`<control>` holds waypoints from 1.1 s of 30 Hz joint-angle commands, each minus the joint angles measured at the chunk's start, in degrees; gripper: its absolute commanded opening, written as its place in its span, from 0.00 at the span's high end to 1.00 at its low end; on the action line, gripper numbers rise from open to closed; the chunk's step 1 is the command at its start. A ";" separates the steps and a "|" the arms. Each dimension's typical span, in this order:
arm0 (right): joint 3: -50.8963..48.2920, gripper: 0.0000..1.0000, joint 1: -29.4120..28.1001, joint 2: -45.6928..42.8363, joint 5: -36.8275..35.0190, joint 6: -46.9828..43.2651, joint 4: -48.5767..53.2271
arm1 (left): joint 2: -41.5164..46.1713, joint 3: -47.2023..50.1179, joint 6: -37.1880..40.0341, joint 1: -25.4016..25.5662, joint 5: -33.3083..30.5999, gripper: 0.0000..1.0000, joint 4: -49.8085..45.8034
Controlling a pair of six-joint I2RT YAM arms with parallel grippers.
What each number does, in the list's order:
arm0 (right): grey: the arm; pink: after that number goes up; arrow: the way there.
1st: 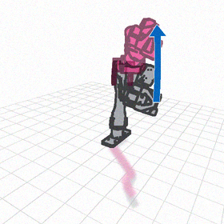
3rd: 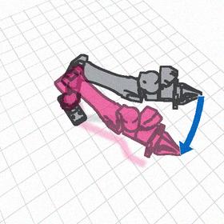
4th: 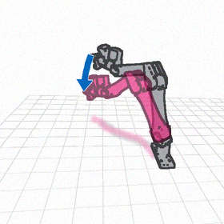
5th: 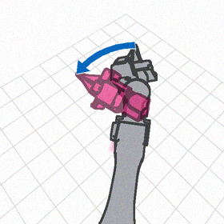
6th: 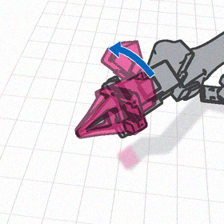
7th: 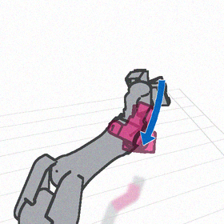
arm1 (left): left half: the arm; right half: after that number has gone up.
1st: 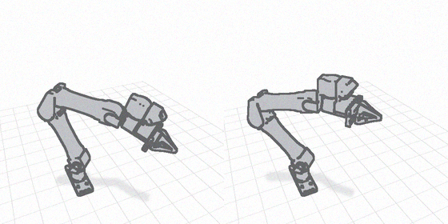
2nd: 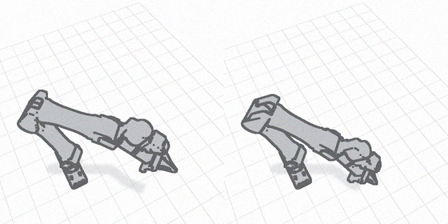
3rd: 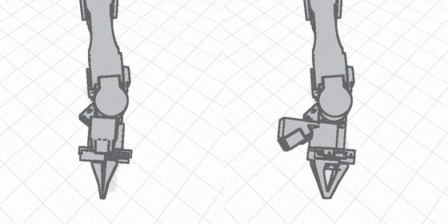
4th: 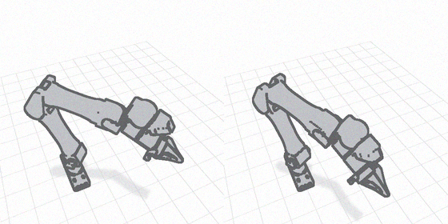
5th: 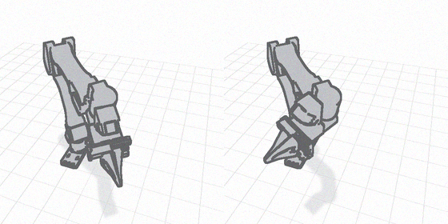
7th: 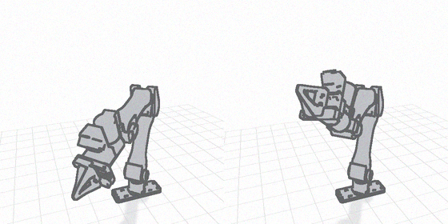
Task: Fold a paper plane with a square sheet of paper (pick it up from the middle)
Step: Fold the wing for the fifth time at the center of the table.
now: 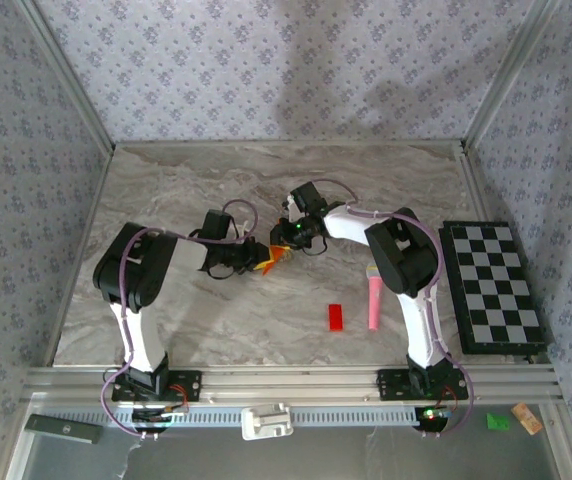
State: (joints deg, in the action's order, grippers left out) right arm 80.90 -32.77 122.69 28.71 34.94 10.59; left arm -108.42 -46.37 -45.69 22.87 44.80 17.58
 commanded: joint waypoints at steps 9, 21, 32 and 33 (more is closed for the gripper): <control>0.45 0.76 0.31 2.99 -3.92 -0.84 5.33 | 8.95 2.10 3.02 -0.11 -7.44 0.83 -15.26; 1.20 0.82 0.30 3.81 -3.93 -0.40 6.86 | 11.39 -1.51 2.01 3.42 -7.54 0.90 -9.72; 1.33 0.85 0.30 4.04 -4.01 -0.40 7.48 | 3.84 -6.68 3.17 5.16 -8.34 0.94 -11.43; 1.29 0.86 0.40 3.99 -4.00 -0.43 7.52 | 3.68 -6.92 3.36 5.18 -8.68 0.94 -12.00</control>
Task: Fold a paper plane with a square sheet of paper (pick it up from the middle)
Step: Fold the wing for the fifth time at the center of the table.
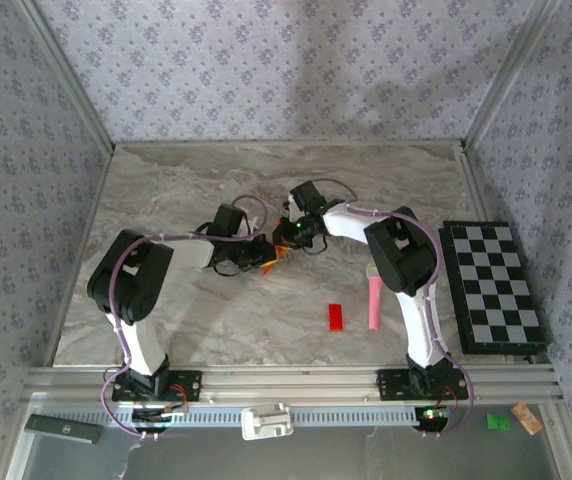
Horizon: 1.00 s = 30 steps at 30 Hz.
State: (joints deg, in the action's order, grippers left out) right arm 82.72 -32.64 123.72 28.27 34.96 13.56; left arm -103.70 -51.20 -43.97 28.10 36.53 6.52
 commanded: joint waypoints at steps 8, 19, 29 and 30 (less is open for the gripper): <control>-0.85 0.85 0.38 2.97 -3.57 -0.43 4.54 | -2.61 -3.54 4.23 -0.15 -2.09 0.93 -4.93; -0.90 0.86 0.47 3.18 -3.70 -0.28 4.64 | -4.29 -2.31 4.91 0.01 -1.45 0.96 -6.59; -0.32 0.86 0.52 3.79 -5.04 -0.54 6.89 | -3.92 -1.41 8.30 0.03 -2.36 0.98 -10.15; -0.30 0.86 0.48 3.73 -5.41 -0.58 7.45 | -3.87 -1.24 8.96 -0.05 -2.19 0.99 -10.57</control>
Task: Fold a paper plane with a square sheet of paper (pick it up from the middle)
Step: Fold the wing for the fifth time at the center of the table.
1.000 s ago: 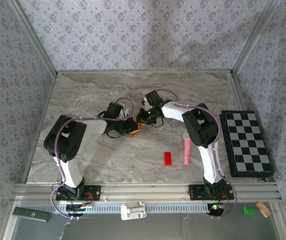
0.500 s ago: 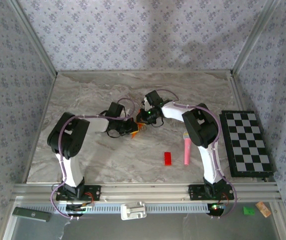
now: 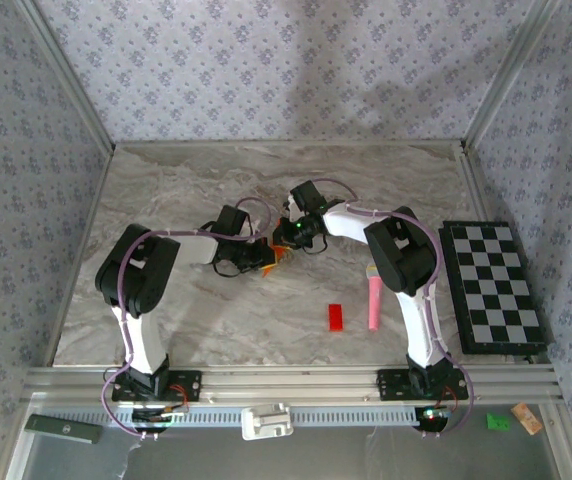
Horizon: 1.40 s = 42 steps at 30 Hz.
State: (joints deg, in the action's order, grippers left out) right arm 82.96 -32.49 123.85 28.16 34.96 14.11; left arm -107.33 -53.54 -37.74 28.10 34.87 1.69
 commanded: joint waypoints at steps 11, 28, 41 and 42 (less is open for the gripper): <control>0.45 0.86 0.77 4.82 -7.18 -0.02 10.66 | 2.88 5.04 8.48 0.02 -0.51 1.00 -10.48; 0.34 0.87 -0.46 3.37 -6.80 3.56 10.69 | 16.17 7.66 13.84 -1.64 -2.56 1.00 -18.20; -4.60 0.86 -3.02 -2.56 -6.03 18.02 2.63 | 11.91 5.41 -0.54 -0.63 -2.71 1.00 0.22; -4.57 0.86 -2.94 -2.56 -5.93 18.19 2.59 | 10.80 4.79 -0.79 -0.27 -2.83 1.00 0.34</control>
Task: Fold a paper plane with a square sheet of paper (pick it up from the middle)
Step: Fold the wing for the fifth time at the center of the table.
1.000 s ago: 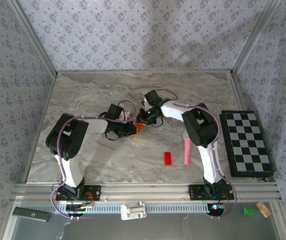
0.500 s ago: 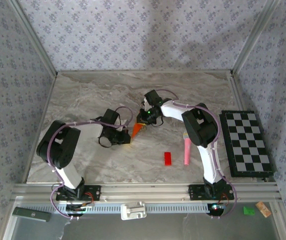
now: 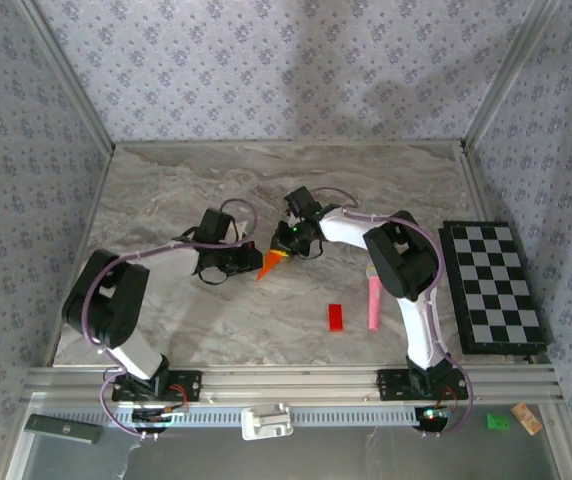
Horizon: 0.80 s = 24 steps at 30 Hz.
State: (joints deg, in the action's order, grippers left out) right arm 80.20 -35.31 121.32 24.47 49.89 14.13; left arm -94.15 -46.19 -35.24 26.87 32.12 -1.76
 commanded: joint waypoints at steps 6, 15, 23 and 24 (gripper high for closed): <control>-2.08 0.86 0.15 0.32 -0.94 3.12 1.98 | -6.06 -4.81 -3.17 1.43 -3.72 1.00 3.35; -2.41 0.86 1.54 -1.07 -0.37 -0.93 0.76 | -10.76 -6.28 -3.21 1.54 -6.27 1.00 1.42; -3.61 0.85 2.88 -3.41 0.39 -8.91 -3.11 | -11.94 -6.91 -1.93 2.07 -9.07 1.00 -5.75; -3.89 0.85 2.96 -3.75 -0.23 -10.08 -3.12 | -11.94 -7.06 -1.70 2.17 -9.35 1.00 -6.44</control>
State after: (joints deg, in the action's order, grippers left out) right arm 77.45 -33.08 119.92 26.33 44.88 11.03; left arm -104.40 -52.99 -38.02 28.64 25.65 -1.48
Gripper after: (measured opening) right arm 0.147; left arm 0.046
